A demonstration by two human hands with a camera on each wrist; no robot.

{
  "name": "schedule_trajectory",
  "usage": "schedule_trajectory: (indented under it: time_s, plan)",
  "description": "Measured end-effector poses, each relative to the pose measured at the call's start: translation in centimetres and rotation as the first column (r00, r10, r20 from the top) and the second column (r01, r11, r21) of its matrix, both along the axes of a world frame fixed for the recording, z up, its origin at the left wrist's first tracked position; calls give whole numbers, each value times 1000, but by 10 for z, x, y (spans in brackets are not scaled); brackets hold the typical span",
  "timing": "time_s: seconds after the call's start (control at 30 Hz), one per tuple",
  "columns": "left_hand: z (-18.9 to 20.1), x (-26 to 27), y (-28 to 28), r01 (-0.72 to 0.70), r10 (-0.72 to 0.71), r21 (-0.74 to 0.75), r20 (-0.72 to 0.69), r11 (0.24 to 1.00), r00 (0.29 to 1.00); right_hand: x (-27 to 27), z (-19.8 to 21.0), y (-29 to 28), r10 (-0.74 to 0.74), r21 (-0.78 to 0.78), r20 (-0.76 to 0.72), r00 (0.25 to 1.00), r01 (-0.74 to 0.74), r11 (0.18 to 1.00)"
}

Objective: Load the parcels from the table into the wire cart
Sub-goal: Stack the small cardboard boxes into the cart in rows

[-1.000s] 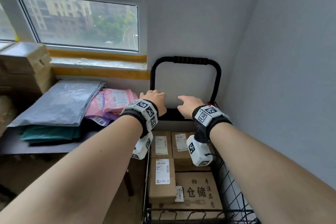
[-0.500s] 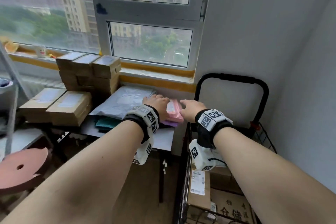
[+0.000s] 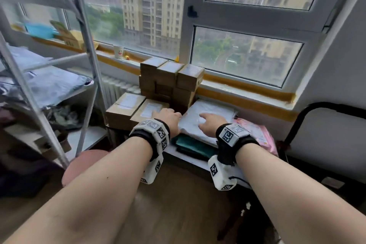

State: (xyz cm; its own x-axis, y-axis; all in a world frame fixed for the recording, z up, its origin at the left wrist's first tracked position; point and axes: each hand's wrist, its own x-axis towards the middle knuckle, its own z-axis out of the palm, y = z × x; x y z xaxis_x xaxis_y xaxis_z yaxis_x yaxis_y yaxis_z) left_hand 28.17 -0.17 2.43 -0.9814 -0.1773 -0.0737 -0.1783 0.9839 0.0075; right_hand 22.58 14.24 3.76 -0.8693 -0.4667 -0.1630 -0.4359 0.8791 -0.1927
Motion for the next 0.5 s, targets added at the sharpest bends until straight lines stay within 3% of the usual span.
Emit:
schedule_trajectory:
  time_s: [0.2, 0.5]
  plan:
    - [-14, -2, -124, -77, 80, -55, 49, 996, 996, -7, -6, -118, 41, -19, 51, 998, -40, 999]
    - [-40, -30, -200, -84, 86, -27, 66, 996, 994, -41, -16, -191, 13, 18, 67, 998, -14, 1000]
